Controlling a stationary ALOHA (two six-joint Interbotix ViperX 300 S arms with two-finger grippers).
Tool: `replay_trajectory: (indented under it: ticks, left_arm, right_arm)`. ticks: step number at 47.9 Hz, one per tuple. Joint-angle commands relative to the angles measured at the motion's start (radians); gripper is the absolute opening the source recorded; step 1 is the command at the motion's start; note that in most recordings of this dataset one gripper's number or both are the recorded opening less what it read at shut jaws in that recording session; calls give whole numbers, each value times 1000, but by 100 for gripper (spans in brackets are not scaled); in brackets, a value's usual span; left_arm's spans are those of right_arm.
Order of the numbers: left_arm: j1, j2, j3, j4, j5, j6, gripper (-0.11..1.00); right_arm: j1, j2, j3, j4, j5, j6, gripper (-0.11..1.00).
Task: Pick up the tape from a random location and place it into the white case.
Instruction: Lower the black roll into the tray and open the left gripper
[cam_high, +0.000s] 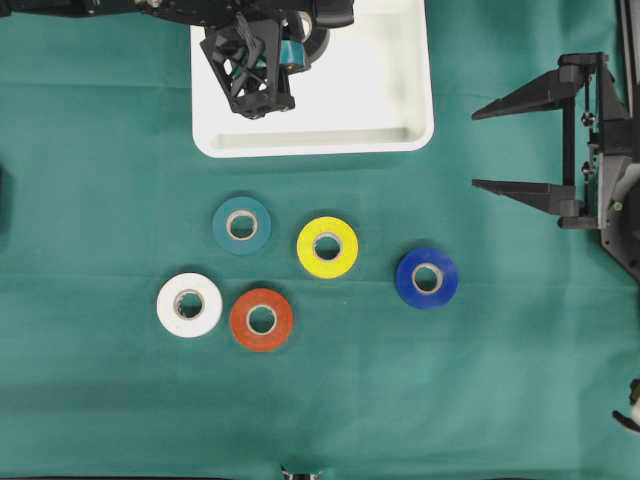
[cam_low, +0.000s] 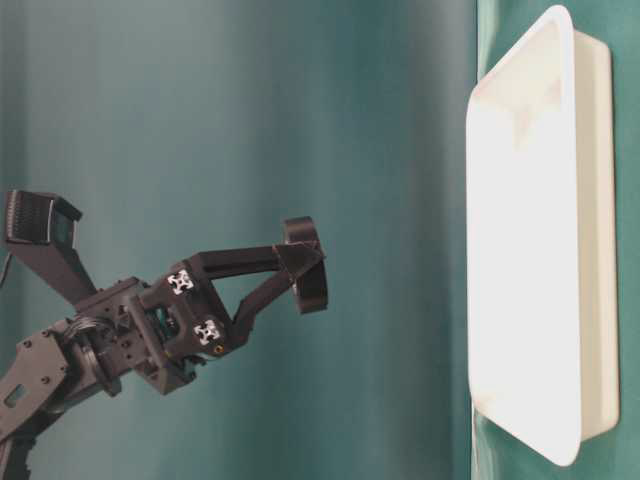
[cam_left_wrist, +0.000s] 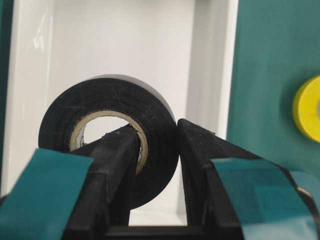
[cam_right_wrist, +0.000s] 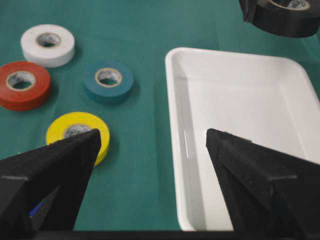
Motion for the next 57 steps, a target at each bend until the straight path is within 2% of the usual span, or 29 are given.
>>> replay_trajectory:
  ticks: [1,17,39,50,57]
  left_arm:
    - [2,-29,-5,-3,-17,0,20]
    - [3,28,97,-3,-153,3,20]
    - [54,126,230,-3,-348,2,20]
    - [52,184,233,-6,-431,3,20]
    - [52,218,224,-8,-442,2,20]
  right_arm:
    - [0,3,-18,-2,-3,-2,92]
    - [0,5,-18,-2,-3,0,92]
    - [0,9,-15,-2,-3,-2,92]
    - [0,9,-17,-9,-5,-2,92]
    - [0,9,-17,-11,-5,-2,92]
